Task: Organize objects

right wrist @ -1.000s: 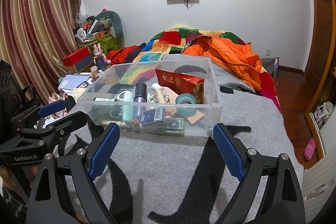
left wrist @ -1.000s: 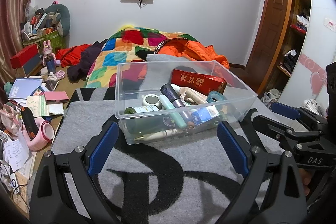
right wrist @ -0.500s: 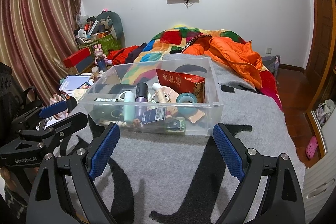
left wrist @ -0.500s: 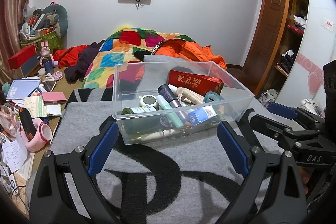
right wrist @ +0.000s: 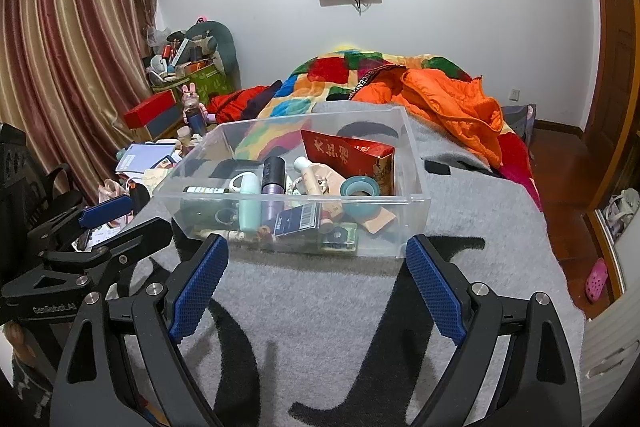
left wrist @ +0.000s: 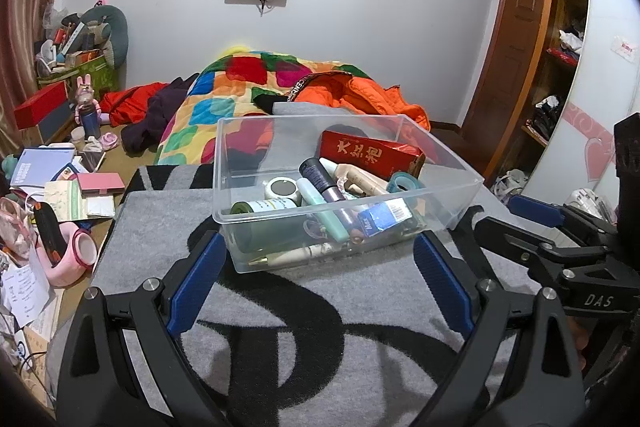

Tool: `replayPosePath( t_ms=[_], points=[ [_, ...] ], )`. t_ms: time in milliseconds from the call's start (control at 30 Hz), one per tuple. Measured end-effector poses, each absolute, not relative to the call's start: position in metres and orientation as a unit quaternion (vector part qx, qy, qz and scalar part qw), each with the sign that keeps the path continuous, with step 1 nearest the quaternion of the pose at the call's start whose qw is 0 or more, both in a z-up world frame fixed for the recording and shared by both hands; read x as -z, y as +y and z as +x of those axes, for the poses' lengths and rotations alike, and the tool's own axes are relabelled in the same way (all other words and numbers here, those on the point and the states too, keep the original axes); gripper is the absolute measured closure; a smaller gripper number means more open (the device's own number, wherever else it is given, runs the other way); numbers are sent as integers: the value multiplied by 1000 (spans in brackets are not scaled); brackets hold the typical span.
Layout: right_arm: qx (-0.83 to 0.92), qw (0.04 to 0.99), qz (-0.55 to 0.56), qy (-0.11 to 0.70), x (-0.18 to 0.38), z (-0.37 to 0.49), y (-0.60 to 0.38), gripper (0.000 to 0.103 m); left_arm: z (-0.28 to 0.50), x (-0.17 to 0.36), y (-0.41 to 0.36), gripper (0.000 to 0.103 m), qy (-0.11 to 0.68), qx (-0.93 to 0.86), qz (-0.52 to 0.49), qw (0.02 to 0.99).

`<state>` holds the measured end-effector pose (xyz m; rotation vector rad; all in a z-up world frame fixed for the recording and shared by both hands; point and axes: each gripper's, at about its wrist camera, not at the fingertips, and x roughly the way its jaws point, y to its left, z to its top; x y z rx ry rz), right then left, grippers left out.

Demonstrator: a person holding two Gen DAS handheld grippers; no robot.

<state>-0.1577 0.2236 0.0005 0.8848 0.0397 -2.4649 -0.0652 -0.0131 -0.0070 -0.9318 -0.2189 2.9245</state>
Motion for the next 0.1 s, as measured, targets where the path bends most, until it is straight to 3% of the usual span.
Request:
replayPosePath(
  t_ms=[100],
  points=[
    [909, 259, 326, 16, -1, -157, 223, 14, -65, 6, -14, 7, -72, -950, -302, 31]
  ],
)
